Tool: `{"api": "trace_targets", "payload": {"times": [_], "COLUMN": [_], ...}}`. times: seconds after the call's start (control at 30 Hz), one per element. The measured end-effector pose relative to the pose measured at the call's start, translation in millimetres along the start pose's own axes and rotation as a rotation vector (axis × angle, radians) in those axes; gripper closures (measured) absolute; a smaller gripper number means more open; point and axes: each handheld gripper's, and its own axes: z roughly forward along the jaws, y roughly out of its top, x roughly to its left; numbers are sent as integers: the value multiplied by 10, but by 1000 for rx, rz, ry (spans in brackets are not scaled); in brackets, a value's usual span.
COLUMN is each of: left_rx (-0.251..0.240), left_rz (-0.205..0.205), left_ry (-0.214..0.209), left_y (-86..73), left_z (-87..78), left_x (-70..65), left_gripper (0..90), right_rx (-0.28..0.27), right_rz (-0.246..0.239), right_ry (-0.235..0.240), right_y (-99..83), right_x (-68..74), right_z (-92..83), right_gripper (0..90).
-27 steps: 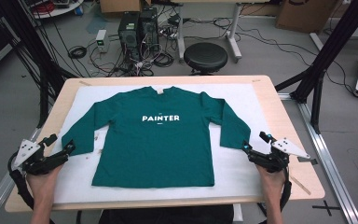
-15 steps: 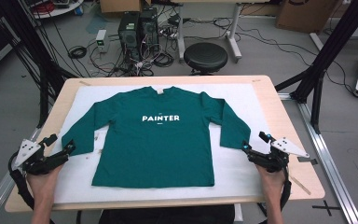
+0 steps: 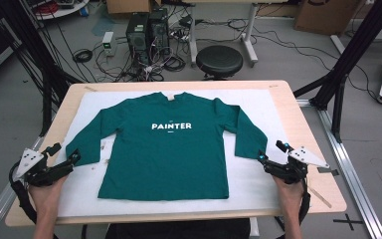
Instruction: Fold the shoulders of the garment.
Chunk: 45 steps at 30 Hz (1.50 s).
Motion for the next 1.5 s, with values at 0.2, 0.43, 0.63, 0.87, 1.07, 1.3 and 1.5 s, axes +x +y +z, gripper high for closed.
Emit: {"api": "trace_targets", "payload": {"times": [0.2, 0.43, 0.63, 0.87, 1.07, 1.3, 1.5], "left_rx": [6, 15, 31, 86, 225, 388, 439], "left_rz": [1, -35, -37, 0, 71, 161, 151], "left_ry": [6, 4, -25, -105, -175, -193, -186], "left_y": [3, 7, 17, 102, 143, 107, 90], "left_z": [7, 13, 15, -39, 4, 169, 240], "left_x": [-4, 31, 28, 71, 37, -78, -88], "left_gripper": [236, 239, 287, 373, 509, 576, 588], "right_rx": [1, 5, 5, 9, 11, 13, 17], "right_rz": [-6, -5, -5, -9, -6, -2, -5], "right_ry": [-7, -8, -11, -12, -6, -5, -6], "right_y": [0, 1, 1, 3, 5, 6, 8], "right_x": [5, 11, 14, 12, 7, 4, 4], "right_z": [1, 2, 2, 8, 10, 13, 16], "right_gripper": [183, 183, 184, 184, 183, 184, 184]}}
